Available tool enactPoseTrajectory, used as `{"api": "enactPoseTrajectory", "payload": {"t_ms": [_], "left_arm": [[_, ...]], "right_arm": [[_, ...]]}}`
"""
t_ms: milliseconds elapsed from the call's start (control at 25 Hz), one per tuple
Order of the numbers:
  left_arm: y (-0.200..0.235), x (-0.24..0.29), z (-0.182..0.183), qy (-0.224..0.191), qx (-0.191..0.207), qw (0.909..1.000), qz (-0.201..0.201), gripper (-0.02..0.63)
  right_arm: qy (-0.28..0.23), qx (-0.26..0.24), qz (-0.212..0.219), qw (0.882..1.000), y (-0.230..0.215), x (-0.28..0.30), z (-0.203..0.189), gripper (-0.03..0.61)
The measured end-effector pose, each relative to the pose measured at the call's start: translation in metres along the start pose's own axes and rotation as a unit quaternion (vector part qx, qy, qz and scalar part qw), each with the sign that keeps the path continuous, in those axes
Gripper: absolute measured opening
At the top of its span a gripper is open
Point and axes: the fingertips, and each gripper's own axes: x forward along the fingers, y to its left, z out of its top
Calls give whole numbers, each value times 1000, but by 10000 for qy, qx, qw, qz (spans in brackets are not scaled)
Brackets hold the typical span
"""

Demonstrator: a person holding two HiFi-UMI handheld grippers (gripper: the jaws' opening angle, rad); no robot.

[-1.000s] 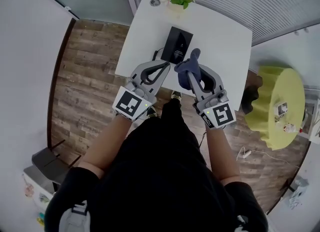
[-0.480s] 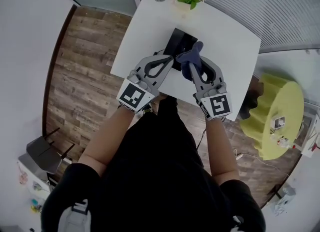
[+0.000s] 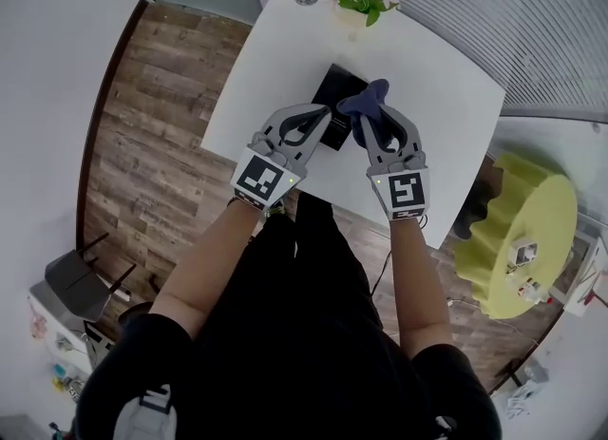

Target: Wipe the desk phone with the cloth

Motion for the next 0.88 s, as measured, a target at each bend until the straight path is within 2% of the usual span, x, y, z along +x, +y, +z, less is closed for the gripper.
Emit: {"api": "enactPoseTrajectory", "payload": {"t_ms": [400, 880], "left_arm": [[25, 34, -26, 206, -116, 9995, 207, 11], [40, 49, -58, 477, -308, 9977, 373, 11]], "right_arm": [[473, -373, 172, 9980, -26, 44, -37, 89], [1268, -1018, 502, 9854, -26, 83, -94, 89]]}}
